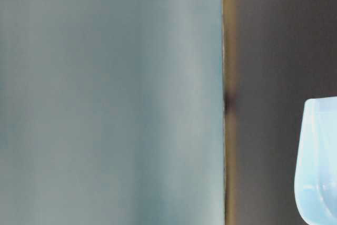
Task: Hold the dustpan with the left arm, while a human hand uses a hand brush to gather screws into the dustpan.
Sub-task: 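Move the left gripper to the light-blue dustpan handle and grasp it, then hold the dustpan steady with the left gripper, opening facing the screws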
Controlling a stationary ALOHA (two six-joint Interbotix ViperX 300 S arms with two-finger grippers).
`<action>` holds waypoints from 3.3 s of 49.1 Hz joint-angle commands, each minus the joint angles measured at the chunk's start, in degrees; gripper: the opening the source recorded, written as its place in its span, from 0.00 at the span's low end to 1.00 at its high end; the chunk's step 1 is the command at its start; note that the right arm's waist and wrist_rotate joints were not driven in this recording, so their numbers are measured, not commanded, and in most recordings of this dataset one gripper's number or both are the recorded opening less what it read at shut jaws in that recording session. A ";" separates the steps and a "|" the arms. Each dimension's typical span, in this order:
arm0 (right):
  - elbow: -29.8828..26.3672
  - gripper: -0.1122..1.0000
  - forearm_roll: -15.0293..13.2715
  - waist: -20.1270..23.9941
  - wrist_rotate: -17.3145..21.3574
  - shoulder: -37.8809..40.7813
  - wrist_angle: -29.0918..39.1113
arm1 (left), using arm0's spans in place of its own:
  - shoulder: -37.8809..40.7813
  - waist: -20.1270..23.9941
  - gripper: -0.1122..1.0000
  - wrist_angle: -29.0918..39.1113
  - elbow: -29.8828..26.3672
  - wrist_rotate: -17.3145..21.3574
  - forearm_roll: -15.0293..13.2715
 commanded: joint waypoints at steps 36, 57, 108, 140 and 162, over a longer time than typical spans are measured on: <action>11.25 0.10 0.70 0.00 0.00 -16.08 18.90 | 17.05 -0.35 0.10 13.97 0.00 0.09 2.37; 15.21 0.10 0.70 0.00 0.09 -19.25 22.50 | 34.10 0.09 0.89 6.94 -0.35 -0.70 2.46; 18.28 0.10 1.23 0.00 0.00 -21.36 21.97 | 55.55 -1.93 0.77 5.80 -9.05 -5.80 2.46; 18.37 0.10 1.23 0.00 0.00 -25.40 23.99 | 41.66 -2.46 0.36 9.49 -7.12 -5.71 2.37; 18.28 0.10 1.14 0.00 0.00 -26.28 24.52 | 28.56 -1.49 0.36 18.46 -5.98 -8.44 2.46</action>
